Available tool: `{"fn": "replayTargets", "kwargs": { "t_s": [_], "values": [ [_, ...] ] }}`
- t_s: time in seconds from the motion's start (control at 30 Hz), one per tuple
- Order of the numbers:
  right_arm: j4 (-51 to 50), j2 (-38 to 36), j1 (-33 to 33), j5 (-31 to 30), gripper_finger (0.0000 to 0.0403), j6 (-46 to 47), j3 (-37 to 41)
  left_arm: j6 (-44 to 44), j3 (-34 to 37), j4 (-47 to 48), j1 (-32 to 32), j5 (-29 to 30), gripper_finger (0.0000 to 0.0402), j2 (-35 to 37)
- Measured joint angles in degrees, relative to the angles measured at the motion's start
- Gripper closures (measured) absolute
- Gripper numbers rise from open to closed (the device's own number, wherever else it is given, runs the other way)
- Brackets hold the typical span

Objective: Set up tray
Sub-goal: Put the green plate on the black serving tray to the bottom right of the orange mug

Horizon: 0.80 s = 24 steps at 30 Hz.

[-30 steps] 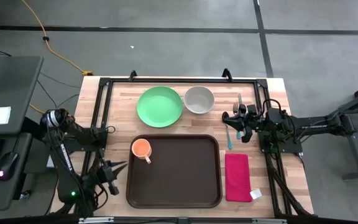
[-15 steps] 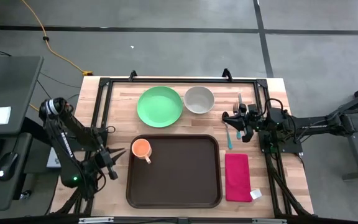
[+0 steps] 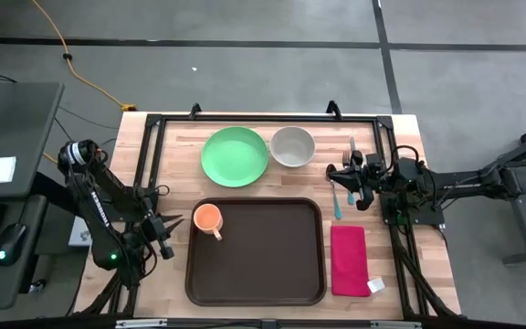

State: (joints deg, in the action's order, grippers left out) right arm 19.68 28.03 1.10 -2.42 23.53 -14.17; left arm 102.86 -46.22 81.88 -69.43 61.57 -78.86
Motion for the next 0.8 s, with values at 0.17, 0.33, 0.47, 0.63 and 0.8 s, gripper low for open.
{"fn": "replayTargets", "kwargs": {
  "t_s": [0.17, 0.33, 0.47, 0.63, 0.8],
  "values": [
    [0.33, 0.02, 0.01, -0.79, 0.0402, 0.00, 0.00, -0.62, 1.63, 0.32, -0.15, 0.01, 0.0323, 3.71],
    [1.49, 0.09, 0.00, -2.71, 0.0402, -0.03, 0.00, -0.63, 3.17, 1.45, -2.22, 0.04, 0.0323, 7.46],
    [0.04, 0.53, 0.01, -5.08, 0.0402, -1.84, -2.30, -0.61, 3.34, 2.96, -4.11, -0.02, 0.0323, 9.52],
    [-3.39, 3.73, 0.01, -6.40, 0.0402, -6.29, -8.86, -0.58, 3.34, 4.26, -5.33, -0.10, 0.0323, 10.48],
    [-10.60, 9.25, 0.01, -7.10, 0.0402, -9.08, -16.80, -0.47, 3.34, 6.32, -5.31, -0.73, 0.0323, 10.57]
  ]
}}
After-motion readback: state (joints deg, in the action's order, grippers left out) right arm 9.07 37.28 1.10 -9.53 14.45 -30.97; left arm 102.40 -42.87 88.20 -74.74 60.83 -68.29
